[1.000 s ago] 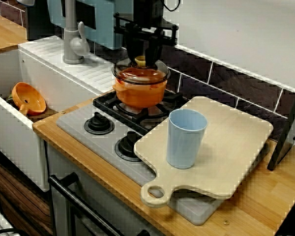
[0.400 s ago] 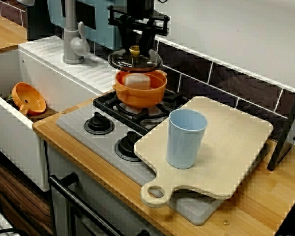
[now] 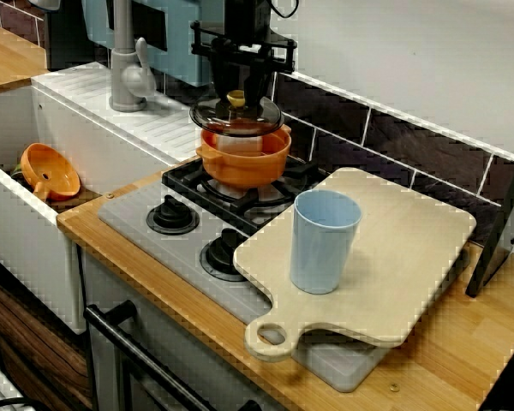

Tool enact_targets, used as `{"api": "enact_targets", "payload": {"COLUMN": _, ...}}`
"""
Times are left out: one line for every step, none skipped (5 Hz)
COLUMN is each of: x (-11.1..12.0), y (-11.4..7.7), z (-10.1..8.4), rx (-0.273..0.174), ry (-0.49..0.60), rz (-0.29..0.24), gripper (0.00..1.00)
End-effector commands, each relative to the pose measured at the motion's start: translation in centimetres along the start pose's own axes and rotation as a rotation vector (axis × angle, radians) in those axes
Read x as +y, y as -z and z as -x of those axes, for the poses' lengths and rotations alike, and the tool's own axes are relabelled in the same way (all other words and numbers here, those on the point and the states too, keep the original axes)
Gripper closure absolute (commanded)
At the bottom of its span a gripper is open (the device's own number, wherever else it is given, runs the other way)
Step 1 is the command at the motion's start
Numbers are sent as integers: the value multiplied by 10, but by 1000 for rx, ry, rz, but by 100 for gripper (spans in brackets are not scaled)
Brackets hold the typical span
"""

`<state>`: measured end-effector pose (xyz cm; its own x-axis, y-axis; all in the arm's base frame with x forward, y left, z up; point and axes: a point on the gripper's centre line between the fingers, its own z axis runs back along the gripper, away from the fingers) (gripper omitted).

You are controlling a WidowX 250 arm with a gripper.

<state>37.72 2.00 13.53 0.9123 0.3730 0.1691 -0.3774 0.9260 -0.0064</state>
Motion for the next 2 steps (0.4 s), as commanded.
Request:
{"api": "enact_targets", "payload": {"x": -11, "y": -10, "z": -5, "rx": -42, "ry": 12, "rz": 31, "gripper": 100}}
{"api": "enact_targets", "payload": {"x": -12, "y": -10, "z": -5, "rx": -44, "ry": 13, "rz": 30, "gripper": 100}}
